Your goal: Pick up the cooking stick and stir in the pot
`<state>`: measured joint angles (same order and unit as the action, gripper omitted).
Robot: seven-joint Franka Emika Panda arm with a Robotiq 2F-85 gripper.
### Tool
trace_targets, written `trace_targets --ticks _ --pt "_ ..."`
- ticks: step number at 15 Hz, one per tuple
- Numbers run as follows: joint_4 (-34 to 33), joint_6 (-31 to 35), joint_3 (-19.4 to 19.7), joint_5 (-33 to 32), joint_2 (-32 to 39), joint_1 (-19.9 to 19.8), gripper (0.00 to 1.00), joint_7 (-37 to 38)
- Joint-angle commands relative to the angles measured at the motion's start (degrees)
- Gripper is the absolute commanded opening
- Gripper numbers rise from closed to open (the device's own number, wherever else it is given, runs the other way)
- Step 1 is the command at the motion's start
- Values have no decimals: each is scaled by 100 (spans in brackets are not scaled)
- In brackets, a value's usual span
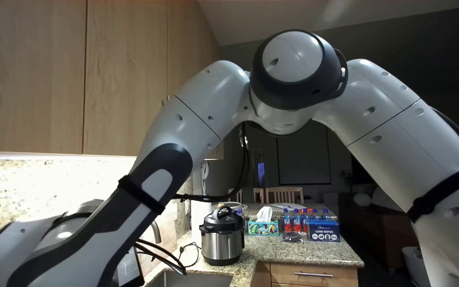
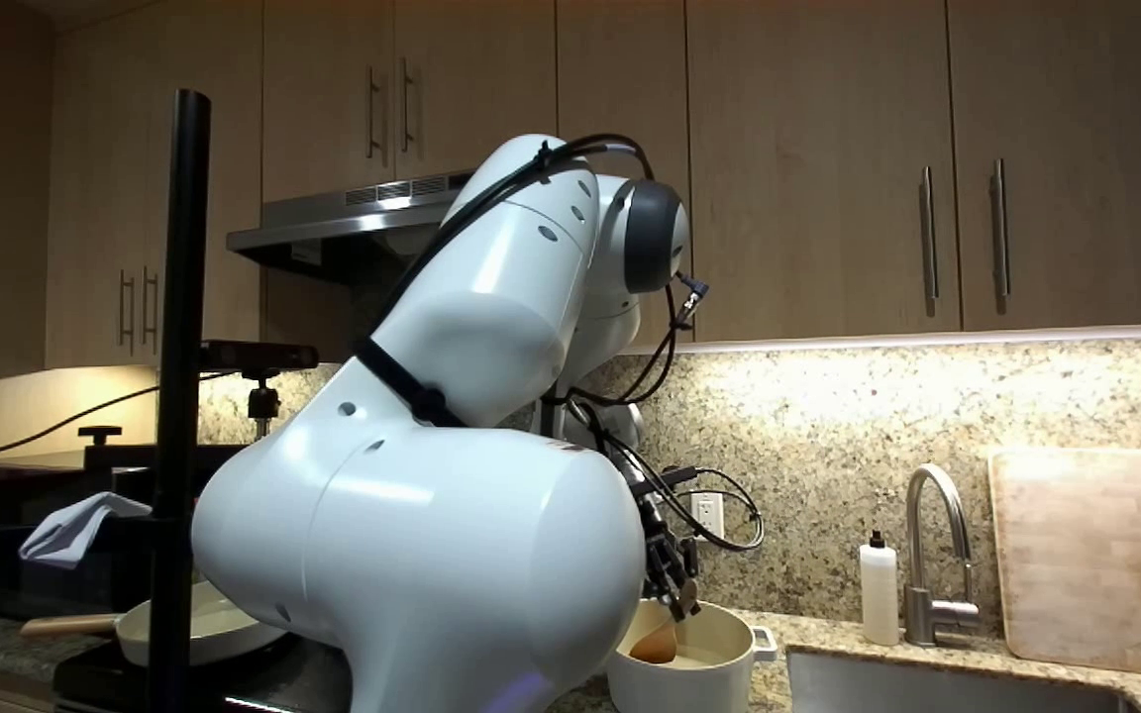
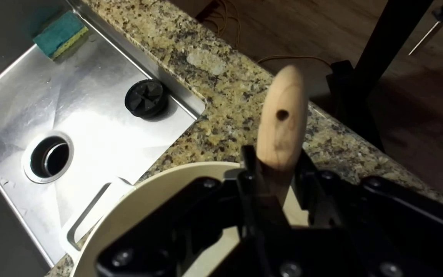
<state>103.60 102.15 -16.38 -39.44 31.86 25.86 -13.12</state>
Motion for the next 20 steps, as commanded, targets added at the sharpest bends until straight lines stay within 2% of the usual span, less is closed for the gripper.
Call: trace_targets --ticks 1,7,14,20 --pt "174 10 54 -139 -133 -28 9 76" --pt "498 57 166 -421 -278 -130 9 64" --pt "630 276 92 -472 -298 -176 9 240" --pt "299 213 19 -255 -20 -103 9 418"
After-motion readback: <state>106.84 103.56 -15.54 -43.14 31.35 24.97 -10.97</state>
